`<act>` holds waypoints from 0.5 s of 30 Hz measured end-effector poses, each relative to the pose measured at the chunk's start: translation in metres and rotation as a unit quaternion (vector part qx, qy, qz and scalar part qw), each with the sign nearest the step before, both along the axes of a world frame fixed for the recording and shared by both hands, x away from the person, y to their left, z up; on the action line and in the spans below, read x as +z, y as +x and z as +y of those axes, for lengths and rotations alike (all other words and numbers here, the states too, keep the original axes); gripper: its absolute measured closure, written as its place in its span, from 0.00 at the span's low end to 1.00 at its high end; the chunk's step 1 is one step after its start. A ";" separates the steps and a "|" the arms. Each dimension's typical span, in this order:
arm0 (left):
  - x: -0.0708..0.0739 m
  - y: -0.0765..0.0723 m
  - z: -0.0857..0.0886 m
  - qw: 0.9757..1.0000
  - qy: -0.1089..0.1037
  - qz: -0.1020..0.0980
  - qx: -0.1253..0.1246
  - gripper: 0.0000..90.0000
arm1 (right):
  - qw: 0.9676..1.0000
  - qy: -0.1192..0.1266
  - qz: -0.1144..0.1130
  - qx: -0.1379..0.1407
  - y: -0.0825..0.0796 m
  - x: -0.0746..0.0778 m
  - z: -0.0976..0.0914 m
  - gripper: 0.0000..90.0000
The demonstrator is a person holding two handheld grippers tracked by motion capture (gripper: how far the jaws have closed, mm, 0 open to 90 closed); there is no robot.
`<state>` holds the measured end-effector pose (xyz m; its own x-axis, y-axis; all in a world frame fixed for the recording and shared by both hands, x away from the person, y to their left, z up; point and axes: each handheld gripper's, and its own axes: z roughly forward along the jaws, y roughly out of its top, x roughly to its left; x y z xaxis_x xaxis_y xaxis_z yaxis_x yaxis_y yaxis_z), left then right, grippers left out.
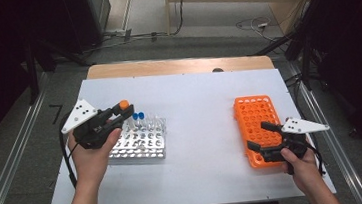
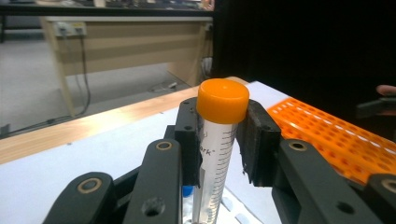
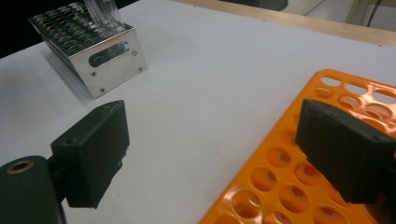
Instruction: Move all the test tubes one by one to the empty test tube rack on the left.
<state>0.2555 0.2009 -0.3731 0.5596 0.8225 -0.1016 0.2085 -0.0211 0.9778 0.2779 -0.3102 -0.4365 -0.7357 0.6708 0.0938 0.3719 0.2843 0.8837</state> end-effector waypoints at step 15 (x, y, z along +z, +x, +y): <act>-0.009 0.009 0.044 0.997 -0.016 -0.002 0.079 0.79 | 0.999 0.003 0.012 -0.040 0.013 -0.008 -0.035 0.09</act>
<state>0.2649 0.2450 -0.3825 0.4239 0.8966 -0.1281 0.2035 0.0435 0.9781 0.2906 -0.3455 -0.4449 -0.6765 0.7274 0.1154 0.4147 0.2467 0.8759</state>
